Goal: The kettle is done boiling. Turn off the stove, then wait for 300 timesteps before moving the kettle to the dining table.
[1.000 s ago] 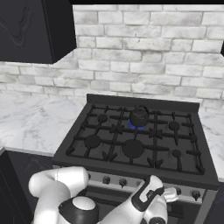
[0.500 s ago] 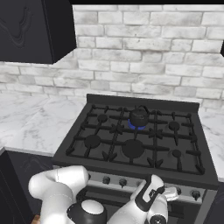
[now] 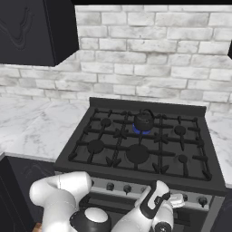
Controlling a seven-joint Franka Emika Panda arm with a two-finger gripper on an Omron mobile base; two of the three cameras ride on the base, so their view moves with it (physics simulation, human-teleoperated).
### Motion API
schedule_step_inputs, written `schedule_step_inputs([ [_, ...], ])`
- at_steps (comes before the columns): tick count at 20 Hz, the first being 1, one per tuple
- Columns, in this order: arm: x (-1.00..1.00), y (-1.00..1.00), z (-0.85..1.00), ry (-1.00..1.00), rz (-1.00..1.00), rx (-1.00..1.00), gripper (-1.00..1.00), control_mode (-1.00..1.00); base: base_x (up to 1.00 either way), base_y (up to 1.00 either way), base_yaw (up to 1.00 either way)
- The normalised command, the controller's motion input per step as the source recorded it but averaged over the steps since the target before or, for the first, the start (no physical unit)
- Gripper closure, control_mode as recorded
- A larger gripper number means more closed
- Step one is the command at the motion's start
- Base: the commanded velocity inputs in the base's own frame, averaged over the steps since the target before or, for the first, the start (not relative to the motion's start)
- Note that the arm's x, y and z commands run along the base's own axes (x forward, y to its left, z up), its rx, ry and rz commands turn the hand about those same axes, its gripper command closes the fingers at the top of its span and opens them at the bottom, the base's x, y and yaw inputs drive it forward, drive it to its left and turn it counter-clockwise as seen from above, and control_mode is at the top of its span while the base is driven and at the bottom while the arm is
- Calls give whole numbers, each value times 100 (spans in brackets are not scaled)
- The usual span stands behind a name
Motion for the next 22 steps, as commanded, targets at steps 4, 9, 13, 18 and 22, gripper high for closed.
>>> schedule_step_inputs([
  [4, 3, 0, -4, 0, 0, 0, 100, -100, 0, 0, 0],
  [9, 0, 0, 0, 0, 0, 1, 100, -100, 0, 0, 0],
  [13, 0, -13, -12, 1, 0, 14, 100, -100, 0, 0, 0],
  [18, 0, -15, -17, 10, -1, 17, 100, -100, 0, 0, 0],
  [22, 0, -10, -17, 11, -2, 15, 100, -100, 0, 0, 0],
])
